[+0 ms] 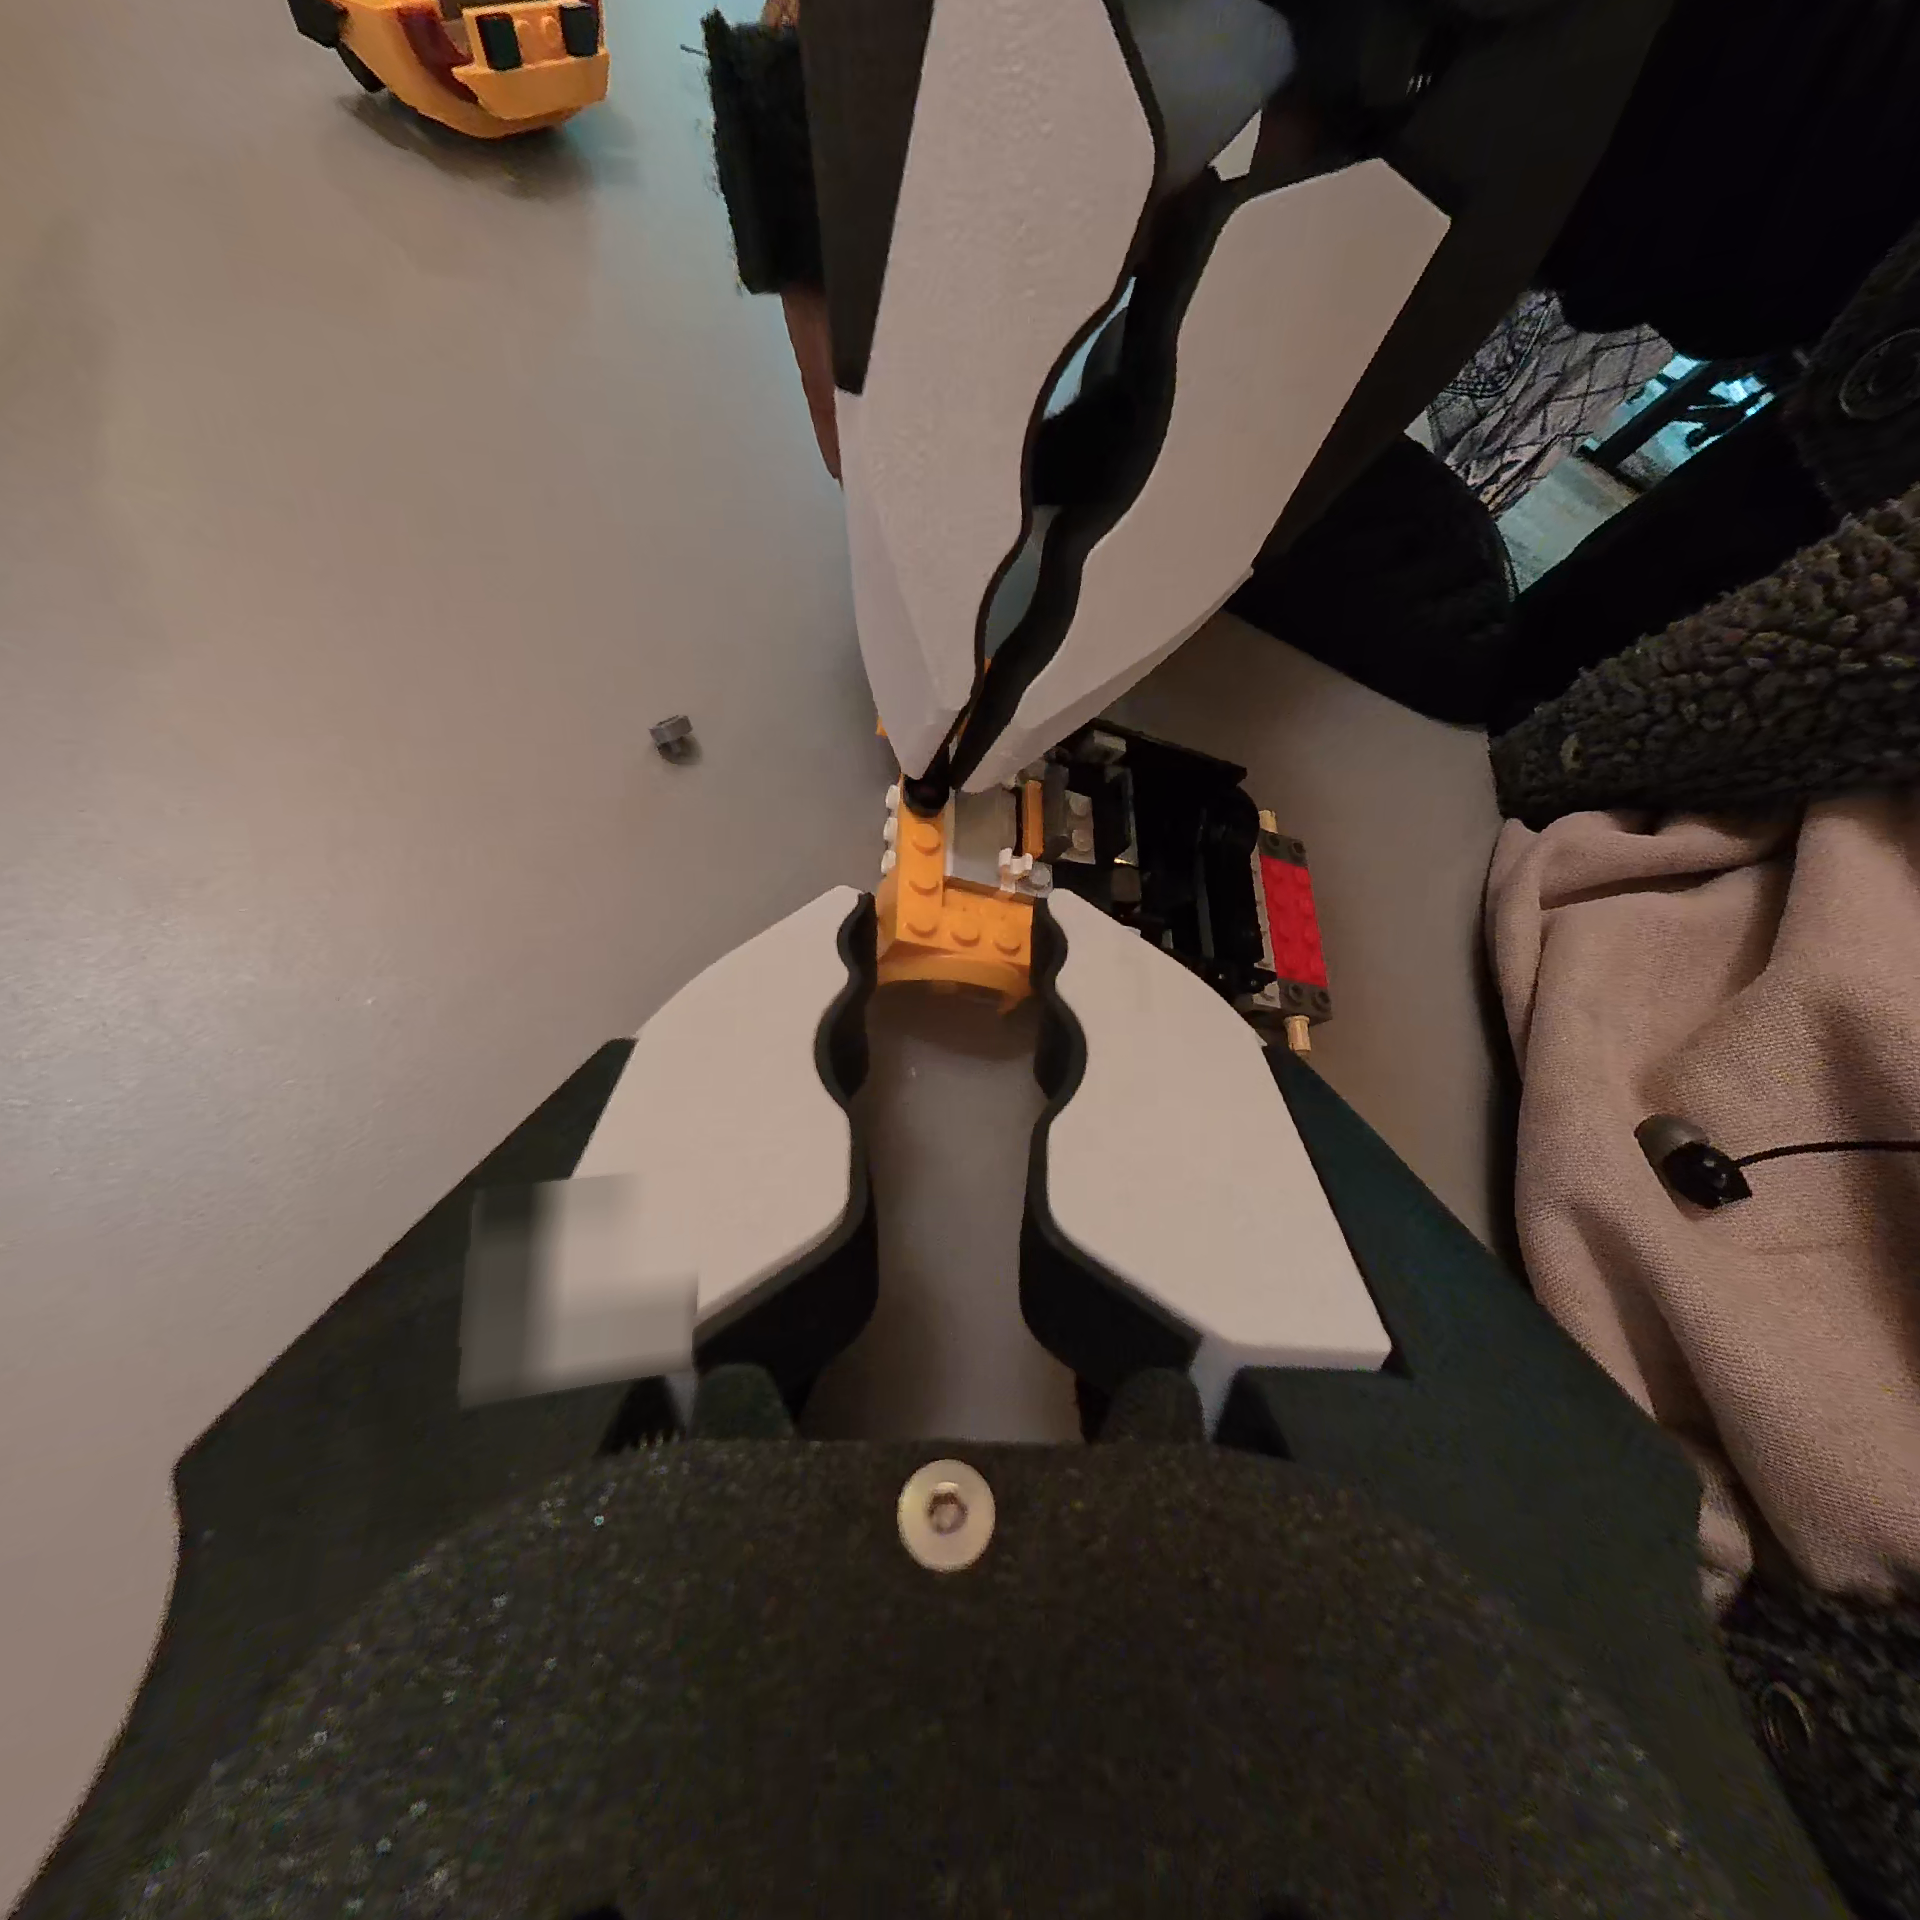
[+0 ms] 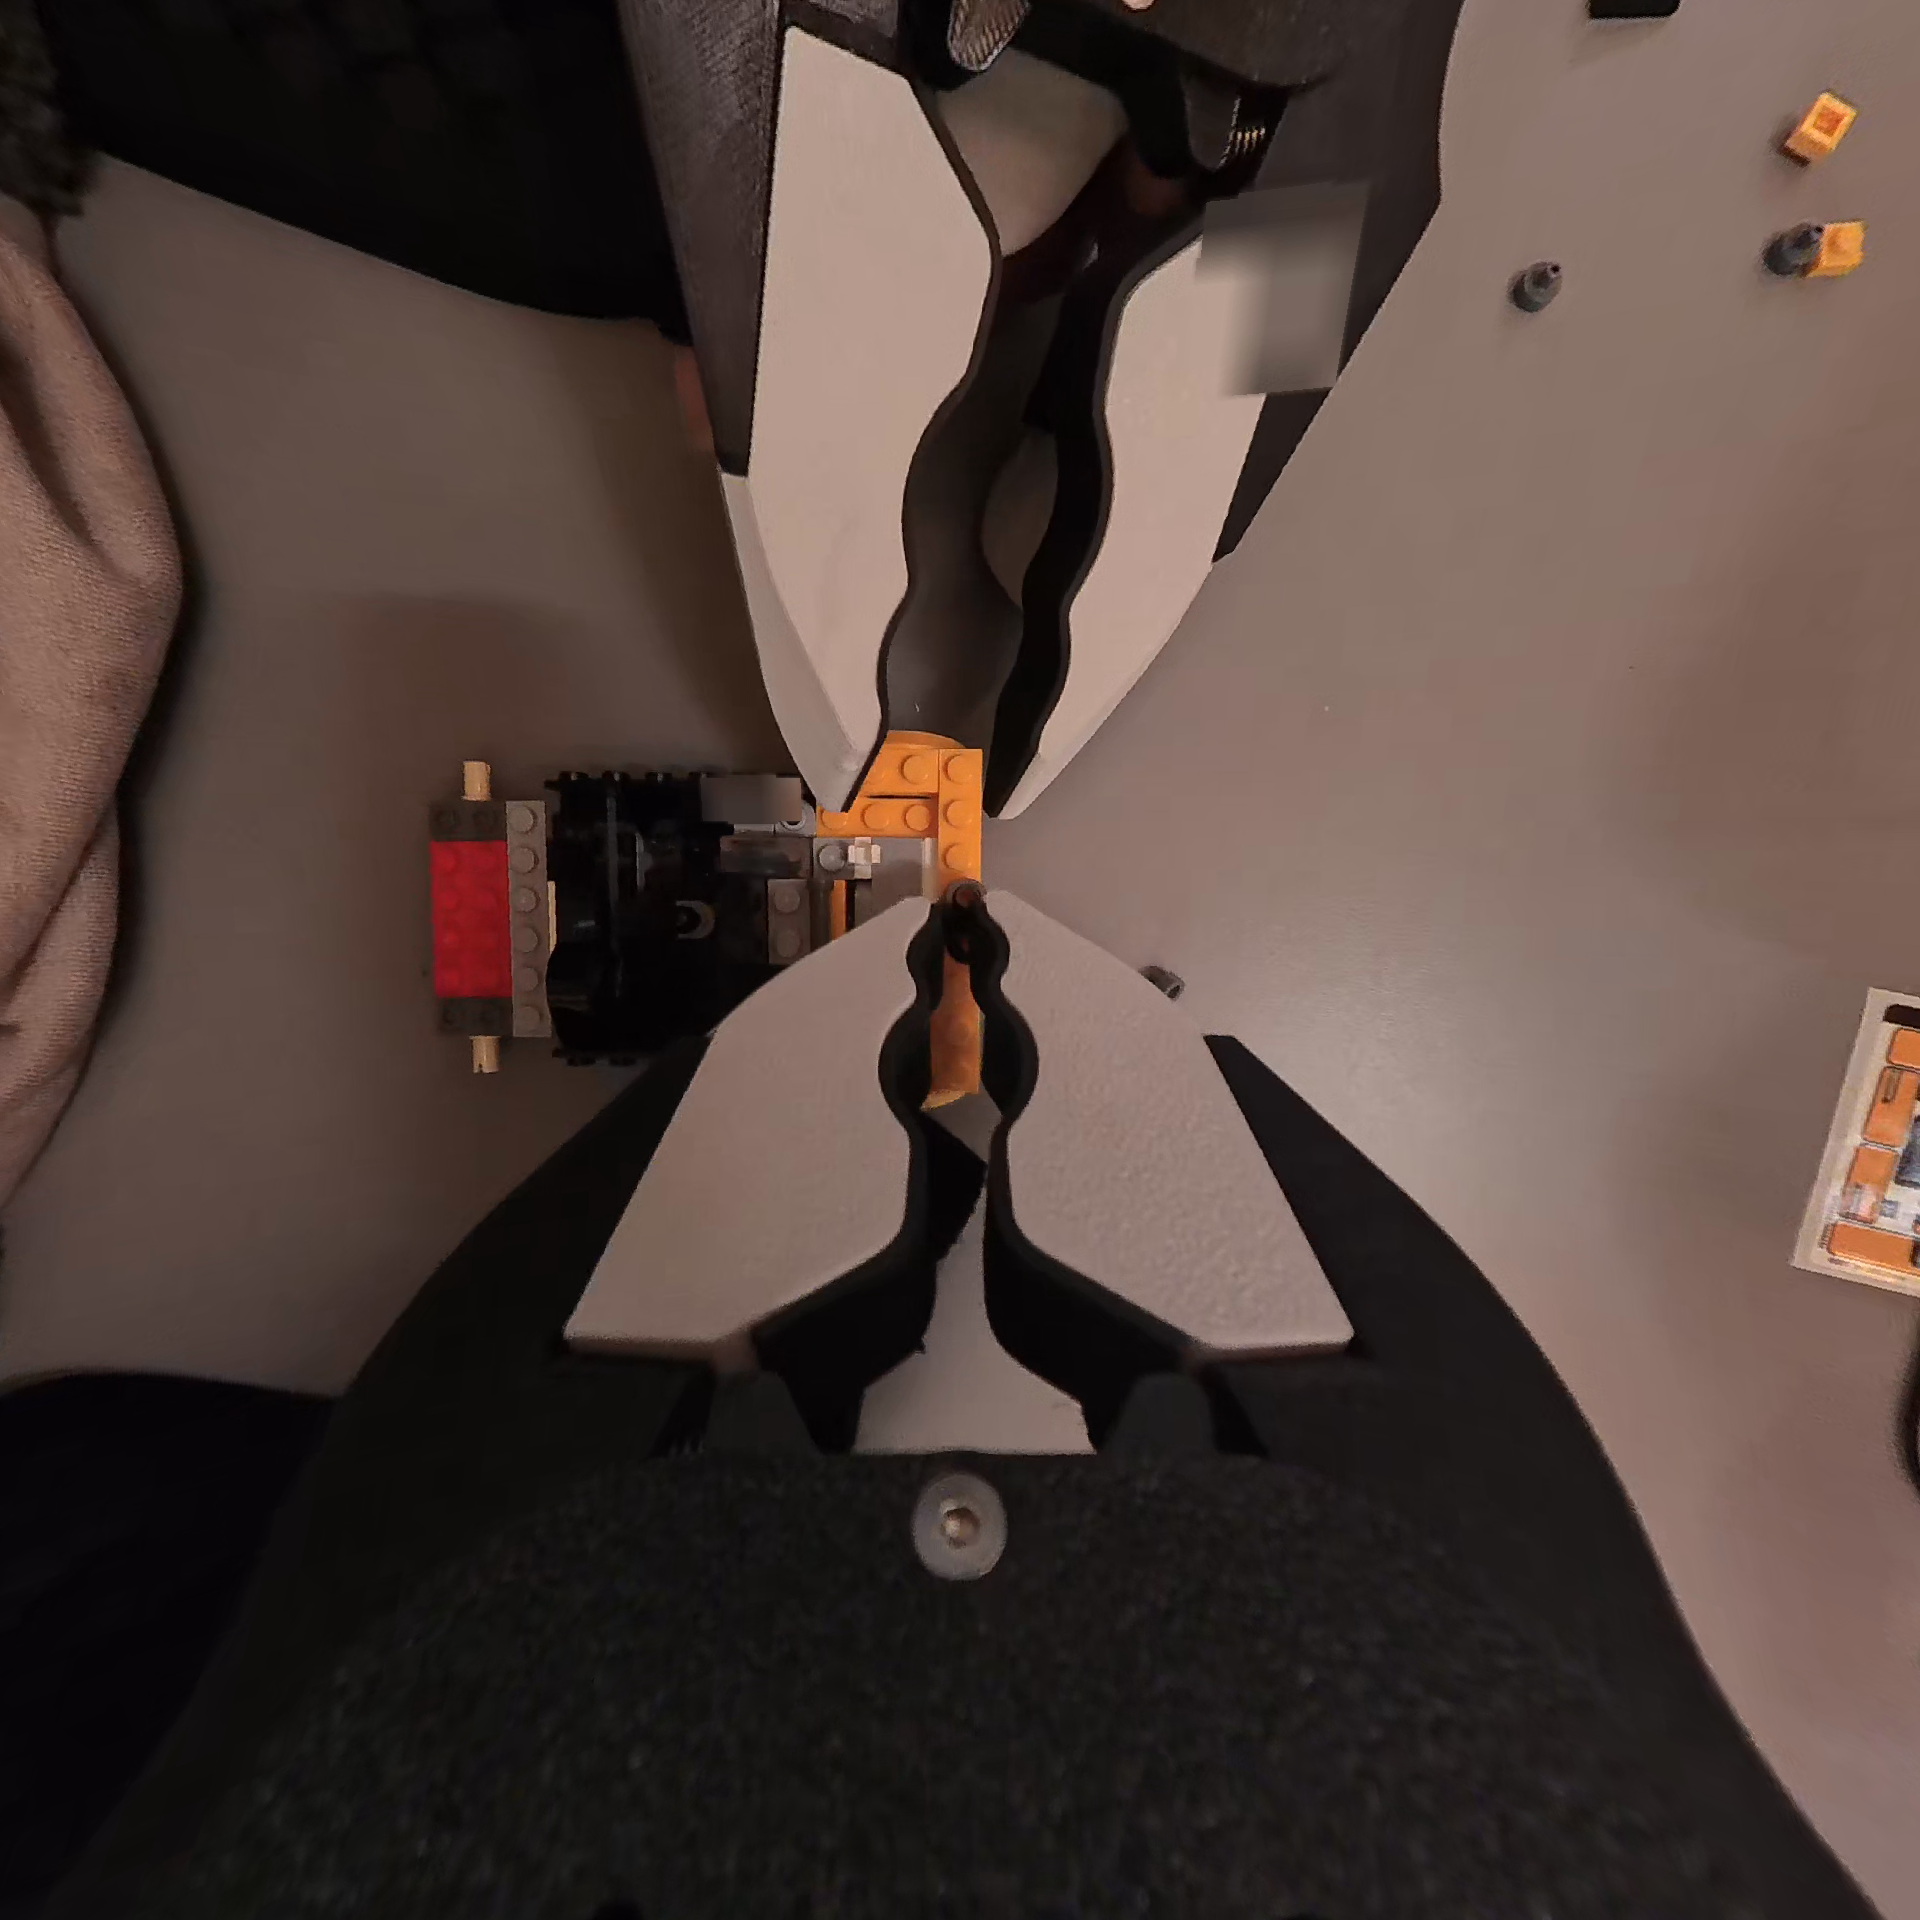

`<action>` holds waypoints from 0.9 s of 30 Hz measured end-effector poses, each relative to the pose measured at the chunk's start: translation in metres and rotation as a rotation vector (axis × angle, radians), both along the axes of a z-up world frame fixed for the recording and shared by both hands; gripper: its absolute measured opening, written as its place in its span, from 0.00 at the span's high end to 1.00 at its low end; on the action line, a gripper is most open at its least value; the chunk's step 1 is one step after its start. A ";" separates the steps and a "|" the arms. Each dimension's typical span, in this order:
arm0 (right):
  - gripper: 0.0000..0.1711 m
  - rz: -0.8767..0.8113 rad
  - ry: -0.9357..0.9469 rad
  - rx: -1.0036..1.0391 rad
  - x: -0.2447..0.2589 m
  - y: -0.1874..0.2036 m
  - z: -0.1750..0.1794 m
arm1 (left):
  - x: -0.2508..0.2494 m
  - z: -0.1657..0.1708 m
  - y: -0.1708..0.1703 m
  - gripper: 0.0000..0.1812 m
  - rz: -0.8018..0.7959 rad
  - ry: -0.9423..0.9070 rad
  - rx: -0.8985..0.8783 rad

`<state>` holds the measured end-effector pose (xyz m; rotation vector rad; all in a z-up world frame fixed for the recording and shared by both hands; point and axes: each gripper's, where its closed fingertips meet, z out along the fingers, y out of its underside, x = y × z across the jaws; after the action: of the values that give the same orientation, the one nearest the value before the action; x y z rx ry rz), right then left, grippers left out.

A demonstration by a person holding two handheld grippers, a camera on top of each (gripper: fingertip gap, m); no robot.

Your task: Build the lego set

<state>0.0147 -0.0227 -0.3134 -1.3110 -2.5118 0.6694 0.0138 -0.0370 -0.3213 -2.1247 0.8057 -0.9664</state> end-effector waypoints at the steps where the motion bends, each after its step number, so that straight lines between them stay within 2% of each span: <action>1: 0.98 0.007 -0.003 0.004 0.001 0.000 0.000 | 0.000 0.000 0.000 0.85 0.000 0.001 -0.001; 16: 0.98 0.034 -0.013 0.144 0.002 -0.002 -0.001 | 0.001 -0.001 -0.001 0.86 -0.004 0.011 0.005; 20: 0.97 0.042 0.005 0.146 0.002 -0.007 -0.001 | 0.001 -0.002 0.000 0.91 0.002 0.024 0.013; 24: 0.98 0.042 0.021 0.198 0.002 -0.008 -0.001 | 0.002 -0.002 -0.002 0.91 -0.010 0.036 0.030; 27: 0.98 0.014 0.015 0.138 0.004 -0.010 -0.001 | 0.003 -0.002 -0.003 0.91 -0.018 0.038 0.032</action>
<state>0.0185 -0.0330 -0.3140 -1.2364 -2.5077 0.4970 0.0169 -0.0397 -0.3230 -2.1173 0.8550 -0.9183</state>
